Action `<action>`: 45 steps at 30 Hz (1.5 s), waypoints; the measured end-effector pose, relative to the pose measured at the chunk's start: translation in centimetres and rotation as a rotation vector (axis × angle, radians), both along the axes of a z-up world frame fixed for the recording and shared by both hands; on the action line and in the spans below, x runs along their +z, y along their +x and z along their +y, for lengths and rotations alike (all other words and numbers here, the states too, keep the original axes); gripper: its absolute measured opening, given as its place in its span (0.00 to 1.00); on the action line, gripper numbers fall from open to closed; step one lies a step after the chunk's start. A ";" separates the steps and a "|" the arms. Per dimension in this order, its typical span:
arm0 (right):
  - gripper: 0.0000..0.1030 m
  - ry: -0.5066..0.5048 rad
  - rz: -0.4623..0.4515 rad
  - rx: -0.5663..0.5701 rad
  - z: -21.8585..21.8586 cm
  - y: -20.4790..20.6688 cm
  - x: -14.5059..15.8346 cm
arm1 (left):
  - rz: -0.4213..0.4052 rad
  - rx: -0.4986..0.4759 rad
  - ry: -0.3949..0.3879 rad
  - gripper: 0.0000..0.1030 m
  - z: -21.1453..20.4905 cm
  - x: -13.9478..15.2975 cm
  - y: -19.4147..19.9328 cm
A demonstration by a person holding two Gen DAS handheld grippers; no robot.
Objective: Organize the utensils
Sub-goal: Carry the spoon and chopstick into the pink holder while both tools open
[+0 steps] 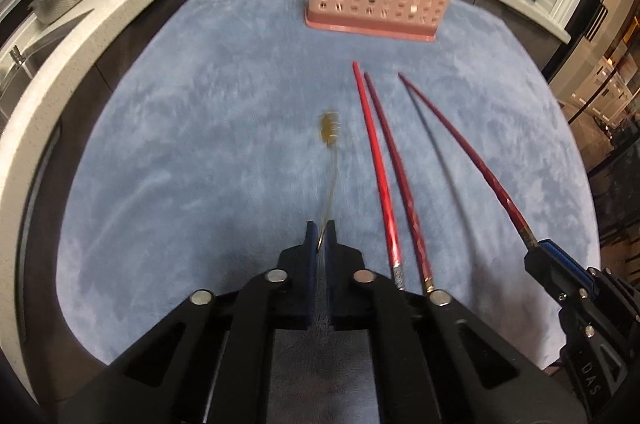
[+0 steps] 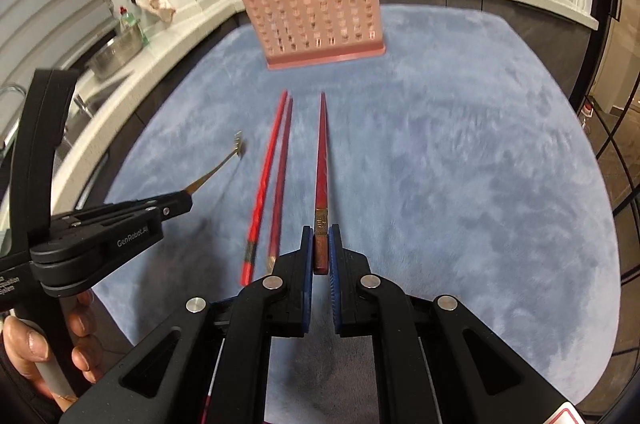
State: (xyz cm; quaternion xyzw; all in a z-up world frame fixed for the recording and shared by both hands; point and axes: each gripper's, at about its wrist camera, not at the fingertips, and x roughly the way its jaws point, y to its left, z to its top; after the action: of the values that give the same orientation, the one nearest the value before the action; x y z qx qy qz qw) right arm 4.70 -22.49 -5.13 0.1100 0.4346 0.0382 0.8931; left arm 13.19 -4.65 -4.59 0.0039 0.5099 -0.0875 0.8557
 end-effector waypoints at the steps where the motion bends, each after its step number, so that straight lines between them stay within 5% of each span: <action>1: 0.07 0.003 -0.011 -0.004 -0.1 0.0 0.6 | -0.007 0.003 -0.006 0.01 0.1 0.5 0.1; 15: 0.07 0.043 -0.198 -0.065 -3.4 2.9 10.1 | -0.113 0.003 -0.035 0.00 0.8 7.6 3.3; 33: 0.07 0.062 -0.431 -0.114 -6.8 11.0 21.6 | -0.266 -0.071 -0.132 0.00 -0.5 21.5 12.6; 45: 0.07 0.054 -0.523 -0.126 -6.8 19.1 26.2 | -0.272 -0.042 -0.151 0.00 -2.1 23.6 20.1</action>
State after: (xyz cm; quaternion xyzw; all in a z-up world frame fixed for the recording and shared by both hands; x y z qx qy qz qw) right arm 23.78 -29.26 21.09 0.1472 0.1801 0.0211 0.9723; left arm 33.29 -6.77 19.02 -0.0381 0.3811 -0.1421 0.9128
